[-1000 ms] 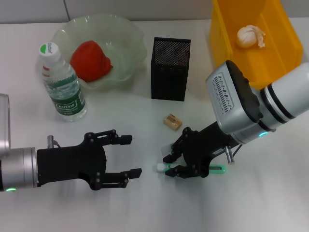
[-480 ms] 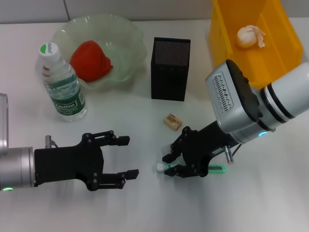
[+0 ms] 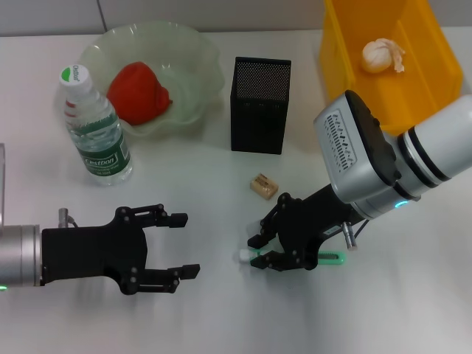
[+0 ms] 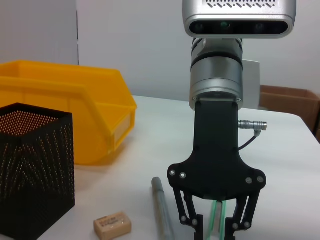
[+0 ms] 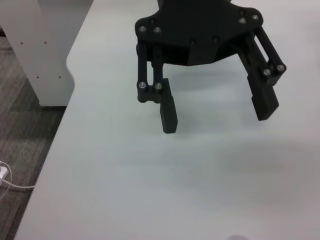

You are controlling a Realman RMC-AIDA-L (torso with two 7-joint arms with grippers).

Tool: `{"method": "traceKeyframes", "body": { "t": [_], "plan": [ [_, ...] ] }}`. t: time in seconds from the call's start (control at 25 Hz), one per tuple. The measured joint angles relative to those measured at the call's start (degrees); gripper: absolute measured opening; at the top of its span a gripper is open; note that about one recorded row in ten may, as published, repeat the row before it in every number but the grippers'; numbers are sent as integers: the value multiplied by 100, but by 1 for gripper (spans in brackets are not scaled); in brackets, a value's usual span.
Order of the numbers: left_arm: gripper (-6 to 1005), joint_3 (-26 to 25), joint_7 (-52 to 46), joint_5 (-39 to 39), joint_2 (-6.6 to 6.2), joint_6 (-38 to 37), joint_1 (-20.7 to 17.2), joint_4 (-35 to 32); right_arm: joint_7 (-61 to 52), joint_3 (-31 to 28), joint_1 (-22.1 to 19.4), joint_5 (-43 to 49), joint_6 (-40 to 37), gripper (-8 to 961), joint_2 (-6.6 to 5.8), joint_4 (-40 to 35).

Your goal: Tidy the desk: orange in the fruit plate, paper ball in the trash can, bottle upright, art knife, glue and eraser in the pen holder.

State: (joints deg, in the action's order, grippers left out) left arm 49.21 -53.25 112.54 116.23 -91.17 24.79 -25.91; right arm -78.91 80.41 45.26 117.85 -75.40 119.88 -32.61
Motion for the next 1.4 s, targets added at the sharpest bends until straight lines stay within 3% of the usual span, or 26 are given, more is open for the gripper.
{"method": "traceKeyframes", "body": {
  "t": [0.8,1.4],
  "plan": [
    [799,1,-101,133,-8,-11,13,-131,9,0,0,-9,-5,260,-9,-19],
    [799,1,-179,235,8,-9,52,-226,12,0,0,24,-30,203,-9,-2]
  ]
}}
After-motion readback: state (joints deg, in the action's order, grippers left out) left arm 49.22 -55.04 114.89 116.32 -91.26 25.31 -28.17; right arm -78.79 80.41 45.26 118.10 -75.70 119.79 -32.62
